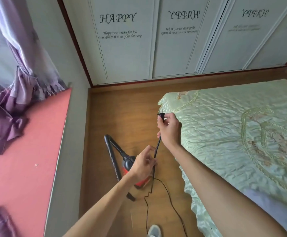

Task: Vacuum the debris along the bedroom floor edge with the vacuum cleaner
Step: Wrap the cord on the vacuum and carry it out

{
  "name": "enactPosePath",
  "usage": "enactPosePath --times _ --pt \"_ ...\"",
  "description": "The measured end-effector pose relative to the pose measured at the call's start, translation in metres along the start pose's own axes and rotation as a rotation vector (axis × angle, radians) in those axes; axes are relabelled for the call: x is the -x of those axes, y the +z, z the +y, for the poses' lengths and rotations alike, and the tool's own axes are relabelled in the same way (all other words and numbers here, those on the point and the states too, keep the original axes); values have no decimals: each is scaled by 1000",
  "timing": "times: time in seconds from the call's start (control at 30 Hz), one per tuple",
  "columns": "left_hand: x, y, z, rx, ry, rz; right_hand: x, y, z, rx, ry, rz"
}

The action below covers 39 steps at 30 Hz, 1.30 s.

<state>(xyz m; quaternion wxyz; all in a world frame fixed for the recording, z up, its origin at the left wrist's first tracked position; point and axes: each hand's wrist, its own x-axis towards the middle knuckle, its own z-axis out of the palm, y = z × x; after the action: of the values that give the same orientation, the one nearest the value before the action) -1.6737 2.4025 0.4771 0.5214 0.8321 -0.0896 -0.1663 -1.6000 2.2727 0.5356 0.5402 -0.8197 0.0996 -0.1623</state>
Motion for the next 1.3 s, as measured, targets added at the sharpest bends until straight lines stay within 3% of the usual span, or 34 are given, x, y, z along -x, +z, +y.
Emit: enactPosePath --times 0.5,1.3 --pt "-49 19 -56 46 -165 114 -46 53 65 29 41 -305" --pt "-93 -29 -174 216 -401 211 -70 217 110 255 183 -565"
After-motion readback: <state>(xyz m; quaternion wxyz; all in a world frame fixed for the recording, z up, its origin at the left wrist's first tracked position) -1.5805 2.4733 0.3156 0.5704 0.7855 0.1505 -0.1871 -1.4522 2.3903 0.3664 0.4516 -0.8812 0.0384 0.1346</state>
